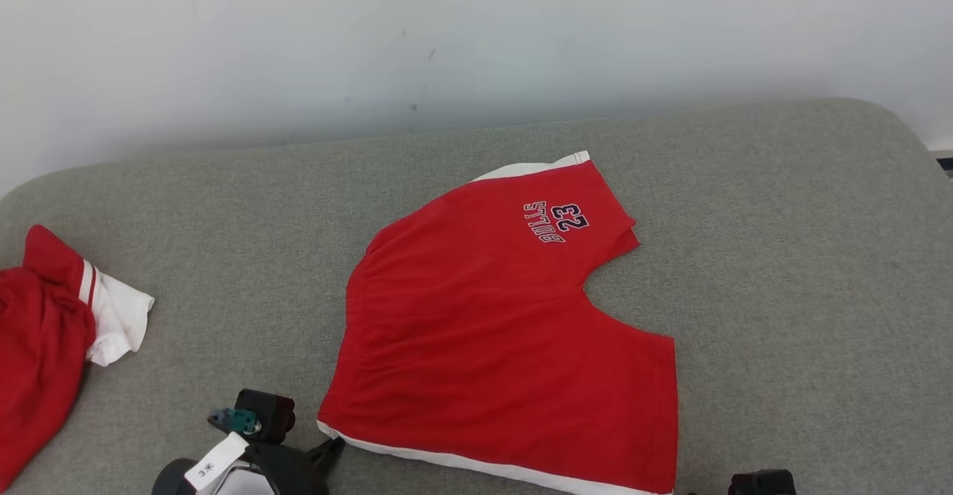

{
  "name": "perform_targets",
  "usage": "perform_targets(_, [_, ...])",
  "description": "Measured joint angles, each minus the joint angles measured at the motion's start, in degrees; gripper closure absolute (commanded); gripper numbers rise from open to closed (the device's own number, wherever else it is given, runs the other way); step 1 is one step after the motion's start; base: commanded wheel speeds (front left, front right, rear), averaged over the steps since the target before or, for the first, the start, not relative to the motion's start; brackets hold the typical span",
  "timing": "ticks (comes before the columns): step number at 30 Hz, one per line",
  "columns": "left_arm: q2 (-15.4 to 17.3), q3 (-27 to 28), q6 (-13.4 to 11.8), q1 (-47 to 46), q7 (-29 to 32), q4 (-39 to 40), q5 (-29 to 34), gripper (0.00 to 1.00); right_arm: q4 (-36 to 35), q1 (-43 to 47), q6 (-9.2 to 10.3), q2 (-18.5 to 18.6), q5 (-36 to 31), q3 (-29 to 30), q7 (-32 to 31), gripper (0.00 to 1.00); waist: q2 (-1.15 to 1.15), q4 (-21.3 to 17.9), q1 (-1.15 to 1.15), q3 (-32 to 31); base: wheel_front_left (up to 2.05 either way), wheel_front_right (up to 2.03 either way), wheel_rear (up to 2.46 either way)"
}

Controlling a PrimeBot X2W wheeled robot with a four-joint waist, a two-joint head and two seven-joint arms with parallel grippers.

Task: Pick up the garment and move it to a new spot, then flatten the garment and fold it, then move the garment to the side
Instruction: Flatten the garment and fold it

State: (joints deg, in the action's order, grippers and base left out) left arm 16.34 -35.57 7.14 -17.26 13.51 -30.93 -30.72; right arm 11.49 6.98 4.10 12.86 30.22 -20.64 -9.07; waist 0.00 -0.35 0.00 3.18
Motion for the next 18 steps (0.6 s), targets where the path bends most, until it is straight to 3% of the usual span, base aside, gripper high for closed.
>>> perform_targets(5, [0.0,-0.3,0.0,-0.8,-0.2,-0.2,0.0,1.00,1.1,-0.5,0.44,-0.8,0.5,0.3,-0.1,0.04,0.00,0.1,0.00,0.3,0.00,0.00,0.00])
perform_targets(6, [0.0,-0.4,0.0,-0.8,-0.2,-0.3,-0.1,1.00,1.2,-0.5,0.46,-0.9,0.5,0.3,-0.1,0.00,0.00,0.1,0.00,0.3,0.00,0.00,0.00])
perform_targets(13, [0.0,-0.5,0.0,-0.9,-0.5,-0.8,-0.3,1.00,2.4,-1.6,0.93,-2.0,0.9,1.0,-0.3,0.00,0.00,0.2,0.00,0.7,0.00,0.00,0.00])
perform_targets(14, [0.0,-0.5,0.0,-0.9,-0.6,-0.9,-0.5,1.00,2.5,-1.8,0.93,-2.1,0.9,1.1,-0.3,0.07,0.00,0.2,0.00,0.7,0.00,0.00,0.00])
perform_targets(15, [0.0,-0.6,0.0,-0.9,-0.8,-1.0,-0.5,1.00,2.7,-1.9,0.94,-2.1,0.9,1.2,-0.3,0.38,0.00,0.2,0.00,0.8,0.00,0.00,0.00])
perform_targets(16, [0.0,-0.6,0.0,-1.0,-0.8,-1.0,-0.6,1.00,2.9,-2.0,0.96,-2.1,0.9,1.3,-0.3,0.53,0.00,0.2,0.00,0.9,0.00,0.00,0.00])
perform_targets(18, [-0.1,-0.7,0.0,-1.0,-0.8,-1.1,-0.6,1.00,3.3,-2.5,1.20,-2.2,0.9,1.4,-0.3,0.69,0.00,0.2,0.00,1.0,0.00,0.00,0.00])
